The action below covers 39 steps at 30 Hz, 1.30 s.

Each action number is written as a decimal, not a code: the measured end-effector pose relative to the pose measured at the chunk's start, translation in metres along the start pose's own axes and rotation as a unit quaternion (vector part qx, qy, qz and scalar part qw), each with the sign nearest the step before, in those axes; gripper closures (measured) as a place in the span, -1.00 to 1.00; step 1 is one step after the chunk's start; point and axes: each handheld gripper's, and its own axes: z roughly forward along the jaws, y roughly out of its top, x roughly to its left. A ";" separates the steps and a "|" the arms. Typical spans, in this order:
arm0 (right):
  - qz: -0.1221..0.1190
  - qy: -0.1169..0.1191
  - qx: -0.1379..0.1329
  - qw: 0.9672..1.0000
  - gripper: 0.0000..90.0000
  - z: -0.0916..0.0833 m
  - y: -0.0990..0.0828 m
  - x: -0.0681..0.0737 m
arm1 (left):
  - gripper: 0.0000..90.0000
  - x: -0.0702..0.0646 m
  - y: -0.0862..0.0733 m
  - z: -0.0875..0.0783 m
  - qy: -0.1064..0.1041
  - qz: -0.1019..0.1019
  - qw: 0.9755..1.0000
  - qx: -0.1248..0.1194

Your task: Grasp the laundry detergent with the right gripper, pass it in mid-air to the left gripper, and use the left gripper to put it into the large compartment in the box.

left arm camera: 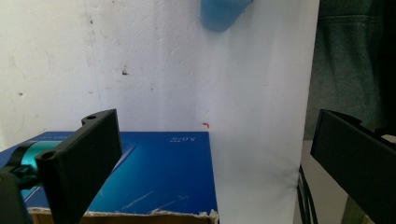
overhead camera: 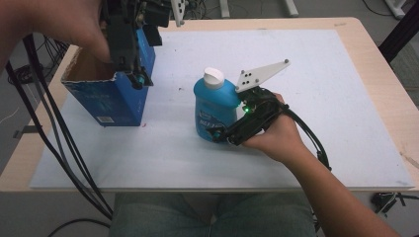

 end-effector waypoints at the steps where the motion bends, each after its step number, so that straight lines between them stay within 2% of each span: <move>1: 0.000 0.000 0.000 1.000 -0.87 0.000 0.000 0.000 | -0.96 0.000 0.000 0.000 0.000 0.000 1.000 0.000; 3: -0.001 -0.001 -0.011 1.000 -0.74 -0.002 -0.001 0.000 | -0.96 0.000 0.000 0.000 0.000 0.001 1.000 0.000; 8: -0.004 -0.008 -0.028 1.000 -0.72 -0.003 -0.003 0.000 | -0.96 0.000 0.001 0.001 0.002 0.000 1.000 0.000; 19: -0.006 -0.016 -0.028 0.999 -0.60 -0.001 -0.006 0.000 | -0.96 0.000 0.002 0.002 0.003 0.000 1.000 0.000; 26: -0.003 -0.019 -0.040 0.999 -0.57 0.000 -0.007 0.000 | -0.96 0.000 0.003 0.002 0.003 0.001 1.000 0.000; 28: -0.006 -0.014 -0.043 0.999 -0.44 0.000 -0.008 0.000 | -0.96 0.000 0.003 0.002 0.004 0.001 1.000 0.000; 39: -0.011 -0.014 -0.047 0.999 -0.39 0.000 -0.008 0.001 | -0.96 0.001 0.002 0.002 0.004 -0.001 1.000 -0.001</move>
